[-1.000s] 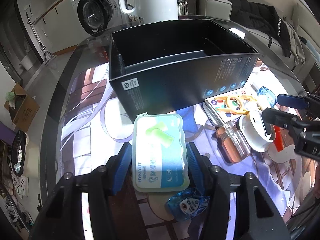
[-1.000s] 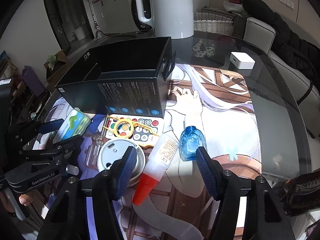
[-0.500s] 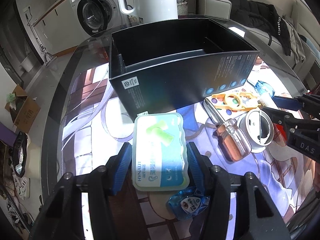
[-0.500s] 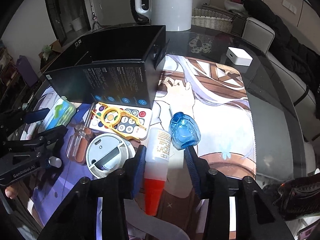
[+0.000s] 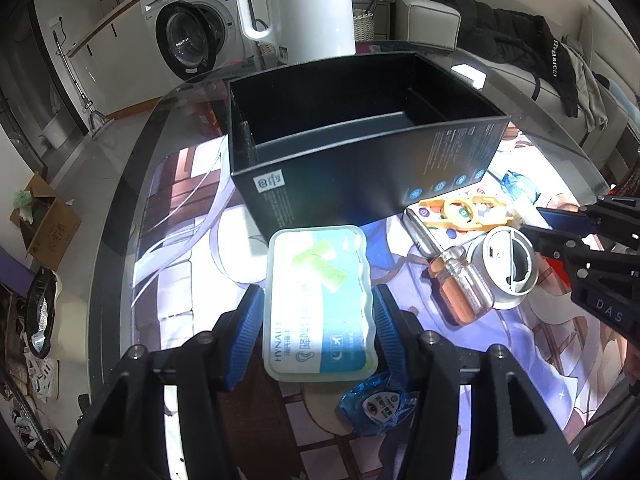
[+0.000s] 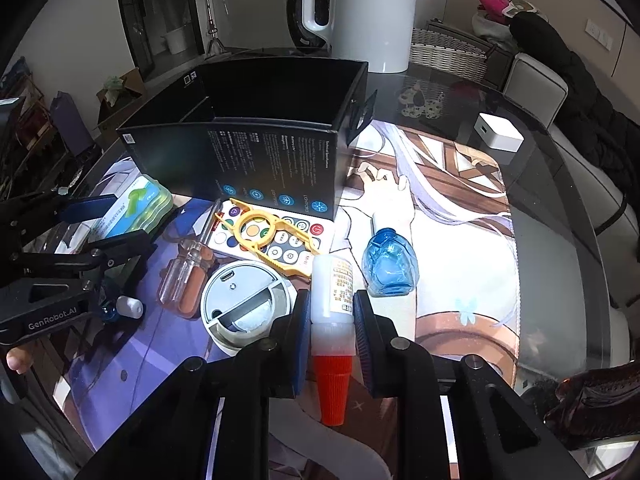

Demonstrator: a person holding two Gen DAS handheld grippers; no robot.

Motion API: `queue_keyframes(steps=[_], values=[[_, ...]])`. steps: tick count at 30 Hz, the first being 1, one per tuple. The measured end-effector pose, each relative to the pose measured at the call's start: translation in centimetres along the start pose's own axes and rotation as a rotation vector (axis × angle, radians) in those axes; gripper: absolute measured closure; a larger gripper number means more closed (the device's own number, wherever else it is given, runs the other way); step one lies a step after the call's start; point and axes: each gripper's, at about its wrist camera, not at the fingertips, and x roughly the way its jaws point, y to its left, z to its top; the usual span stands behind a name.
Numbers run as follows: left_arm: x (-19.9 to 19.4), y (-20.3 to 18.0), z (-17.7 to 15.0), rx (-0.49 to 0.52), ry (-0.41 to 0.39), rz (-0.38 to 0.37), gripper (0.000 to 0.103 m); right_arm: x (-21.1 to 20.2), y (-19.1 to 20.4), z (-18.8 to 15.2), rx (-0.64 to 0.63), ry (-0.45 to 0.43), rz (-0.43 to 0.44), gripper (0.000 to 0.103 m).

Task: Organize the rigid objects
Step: 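Close the left tool on the green container while the right tool grips the glue tube, lift both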

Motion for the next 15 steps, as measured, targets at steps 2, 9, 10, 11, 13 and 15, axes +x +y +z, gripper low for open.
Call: queue_keyframes(steps=[2, 9, 10, 11, 13, 15], values=[[-0.6, -0.1, 0.0, 0.004, -0.023, 0.002, 0.049, -0.3, 0.2, -0.1, -0.004, -0.013, 0.006, 0.082], [-4.5, -0.1, 0.5, 0.012, -0.189, -0.003, 0.049, -3.8, 1.3, 0.6, -0.024, -0.172, 0.018, 0.082], [-5.2, -0.1, 0.6, 0.008, -0.222, 0.003, 0.049, -4.5, 1.6, 0.6, -0.027, -0.207, 0.028, 0.082], [-6.0, 0.0, 0.6, 0.007, -0.262, 0.011, 0.049, -5.3, 1.8, 0.7, -0.034, -0.244, 0.027, 0.082], [-7.3, 0.2, 0.7, 0.003, -0.327, 0.014, 0.049, -6.9, 2.3, 0.8, -0.046, -0.33, 0.016, 0.082], [-8.6, 0.4, 0.7, -0.008, -0.389, 0.012, 0.049, -8.8, 2.7, 0.6, -0.054, -0.422, -0.004, 0.082]])
